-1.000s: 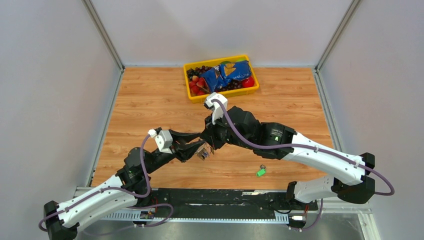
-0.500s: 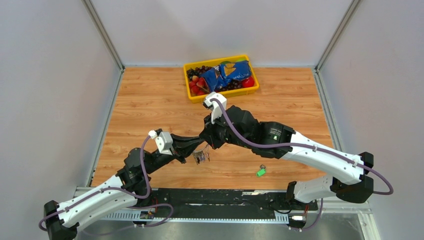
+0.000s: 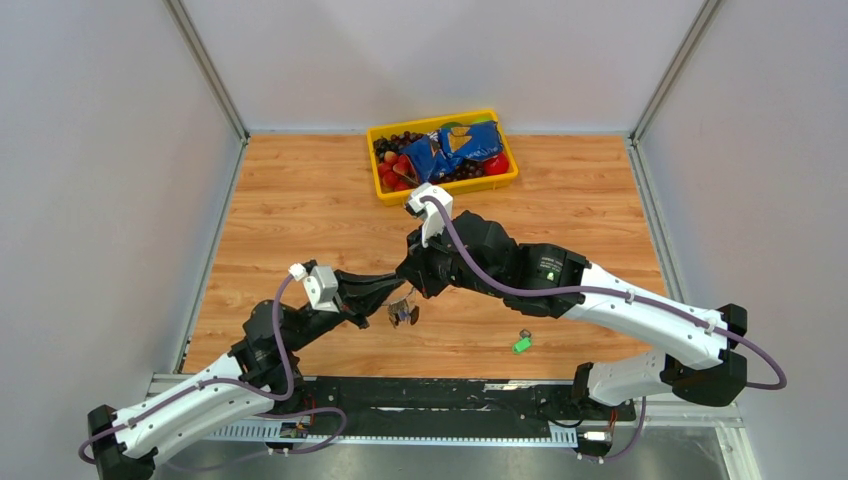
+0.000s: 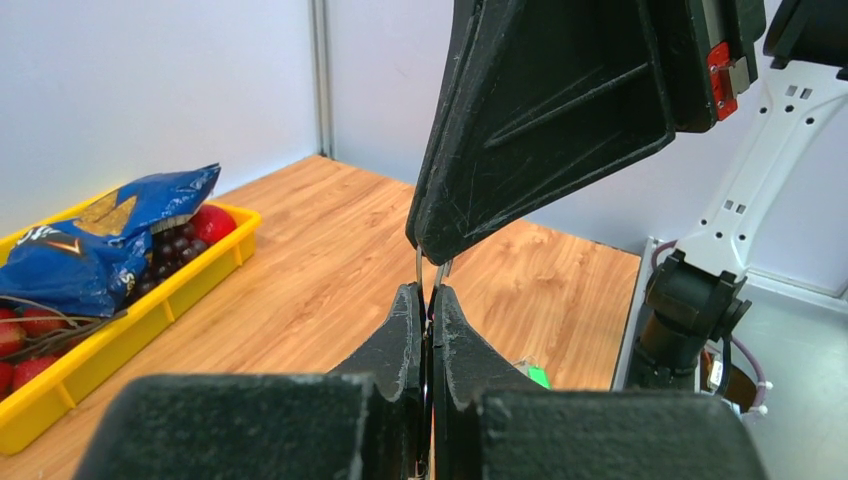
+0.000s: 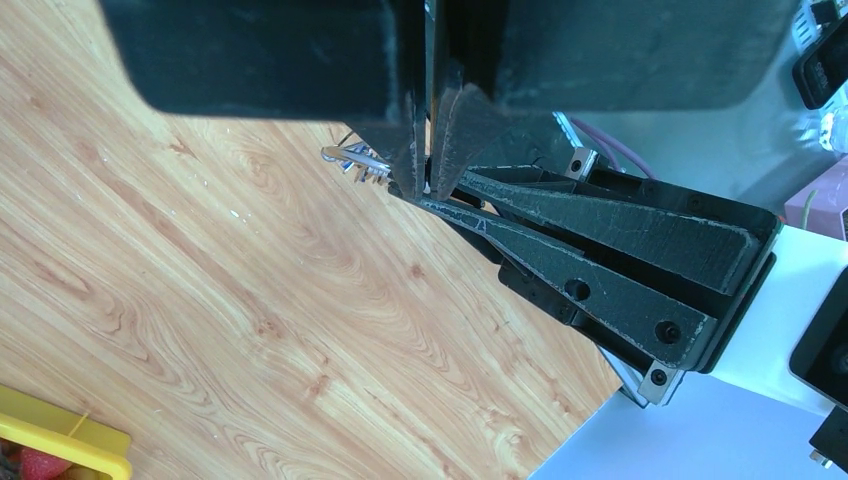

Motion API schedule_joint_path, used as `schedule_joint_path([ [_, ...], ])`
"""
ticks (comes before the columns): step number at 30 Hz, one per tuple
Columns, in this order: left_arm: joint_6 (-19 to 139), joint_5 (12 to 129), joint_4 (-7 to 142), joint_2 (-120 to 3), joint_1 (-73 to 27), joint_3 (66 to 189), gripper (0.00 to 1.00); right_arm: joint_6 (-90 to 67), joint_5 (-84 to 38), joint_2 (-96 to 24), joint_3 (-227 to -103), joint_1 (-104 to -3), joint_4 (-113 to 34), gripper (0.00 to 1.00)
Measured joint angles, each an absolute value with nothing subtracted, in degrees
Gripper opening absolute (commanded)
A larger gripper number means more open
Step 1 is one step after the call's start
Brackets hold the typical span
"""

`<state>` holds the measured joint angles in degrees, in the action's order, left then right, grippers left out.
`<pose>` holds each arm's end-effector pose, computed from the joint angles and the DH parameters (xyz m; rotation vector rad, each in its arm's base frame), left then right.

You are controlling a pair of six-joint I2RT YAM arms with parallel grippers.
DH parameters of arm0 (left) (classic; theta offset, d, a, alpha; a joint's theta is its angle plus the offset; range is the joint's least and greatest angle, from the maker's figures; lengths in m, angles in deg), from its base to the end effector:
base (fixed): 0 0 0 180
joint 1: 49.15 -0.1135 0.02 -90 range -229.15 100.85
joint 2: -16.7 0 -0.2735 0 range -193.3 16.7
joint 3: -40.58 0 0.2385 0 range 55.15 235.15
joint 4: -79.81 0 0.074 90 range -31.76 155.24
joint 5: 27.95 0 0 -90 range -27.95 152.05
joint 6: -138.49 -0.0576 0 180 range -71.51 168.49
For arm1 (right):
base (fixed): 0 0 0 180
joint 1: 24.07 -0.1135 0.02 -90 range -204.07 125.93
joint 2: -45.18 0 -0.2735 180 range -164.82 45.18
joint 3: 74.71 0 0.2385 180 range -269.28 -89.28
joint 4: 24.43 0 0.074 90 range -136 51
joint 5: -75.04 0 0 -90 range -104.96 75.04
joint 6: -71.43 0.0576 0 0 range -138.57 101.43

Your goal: Put the keys on the keyring

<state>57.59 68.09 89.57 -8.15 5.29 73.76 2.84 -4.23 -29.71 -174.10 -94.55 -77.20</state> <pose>0.0722 -0.1114 0.3038 0.5978 1.1819 -1.0181 0.1039 0.2610 0.4146 -0.7827 2.0052 0.7828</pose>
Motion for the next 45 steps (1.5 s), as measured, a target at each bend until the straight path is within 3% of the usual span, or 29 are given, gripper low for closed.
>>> schedule_joint_path([
  [4,57.8,67.2,89.5,-7.6,5.5,73.7,0.02,2.9,-4.5,-29.7,-174.1,-94.5,-76.5,0.0],
  [7,57.8,67.1,89.5,-7.6,5.5,73.7,0.26,3.1,-4.5,-29.7,-174.1,-94.5,-76.5,0.0],
  [9,57.6,67.0,89.5,-7.6,5.5,73.7,0.35,3.3,-4.5,-29.7,-174.1,-94.5,-76.5,0.0],
  [17,56.7,66.0,89.5,-8.5,5.5,73.7,0.45,3.7,-4.5,-29.7,-174.1,-94.5,-77.3,0.0],
  [41,54.5,64.7,87.2,-7.3,5.5,73.6,0.31,4.0,-2.4,-33.6,-178.6,-94.5,-80.1,0.0],
  [42,54.5,64.6,87.2,-7.3,5.5,73.6,0.29,4.0,-2.4,-33.7,-178.7,-94.5,-80.1,0.0],
  [45,54.5,64.5,87.3,-7.2,5.5,73.6,0.04,4.0,-2.4,-34.1,-178.7,-94.5,-80.4,0.0],
])
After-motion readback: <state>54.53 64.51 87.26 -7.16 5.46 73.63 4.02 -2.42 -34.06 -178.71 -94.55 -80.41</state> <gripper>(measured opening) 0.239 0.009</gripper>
